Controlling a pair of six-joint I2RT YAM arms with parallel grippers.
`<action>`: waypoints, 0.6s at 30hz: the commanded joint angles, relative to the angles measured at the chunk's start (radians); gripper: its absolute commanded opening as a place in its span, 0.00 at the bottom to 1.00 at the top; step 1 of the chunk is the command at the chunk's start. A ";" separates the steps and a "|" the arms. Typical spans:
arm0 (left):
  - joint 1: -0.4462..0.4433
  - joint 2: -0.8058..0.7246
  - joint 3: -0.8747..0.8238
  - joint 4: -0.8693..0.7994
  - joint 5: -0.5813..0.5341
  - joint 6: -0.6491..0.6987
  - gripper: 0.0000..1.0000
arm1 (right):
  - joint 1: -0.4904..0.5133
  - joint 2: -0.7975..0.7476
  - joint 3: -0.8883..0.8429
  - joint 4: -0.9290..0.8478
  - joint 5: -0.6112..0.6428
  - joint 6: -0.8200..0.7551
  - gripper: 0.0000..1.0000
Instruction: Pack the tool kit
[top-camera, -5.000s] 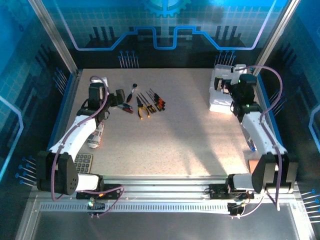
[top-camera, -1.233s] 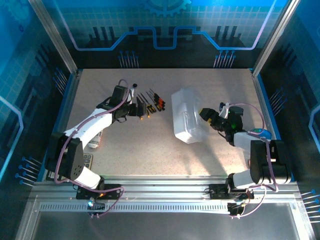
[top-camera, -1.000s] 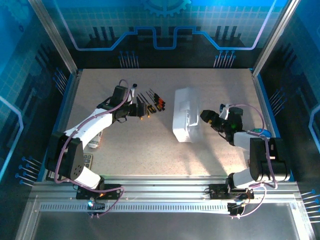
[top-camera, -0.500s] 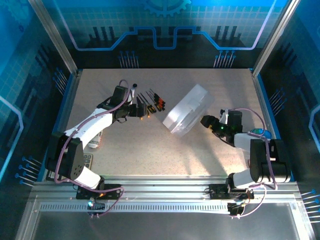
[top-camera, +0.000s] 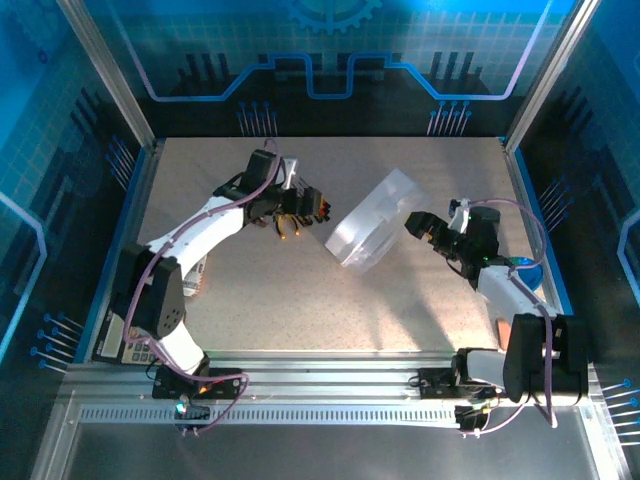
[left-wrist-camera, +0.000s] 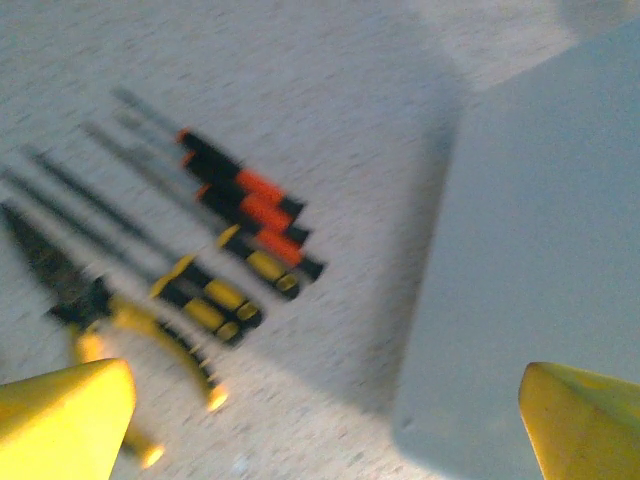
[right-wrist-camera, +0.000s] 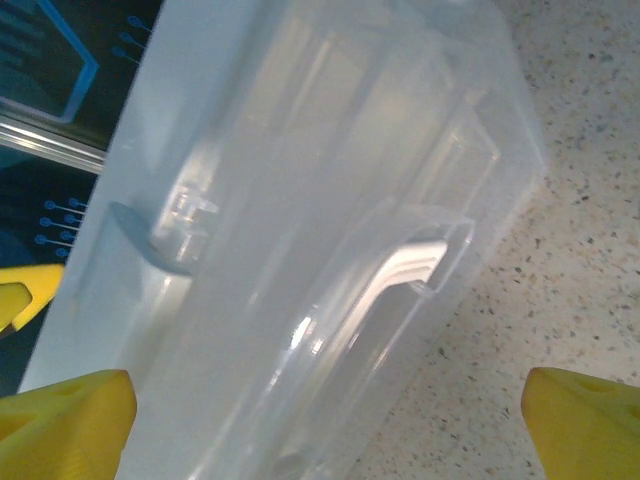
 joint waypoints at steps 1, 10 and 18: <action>-0.036 0.065 0.073 0.032 0.119 -0.032 0.99 | -0.009 0.025 0.023 0.057 -0.047 0.058 1.00; -0.097 0.171 0.121 0.094 0.200 -0.101 0.99 | 0.010 0.197 0.058 0.310 -0.089 0.202 0.93; -0.118 0.134 0.001 0.172 0.215 -0.171 0.99 | 0.045 0.241 0.110 0.356 -0.099 0.226 0.91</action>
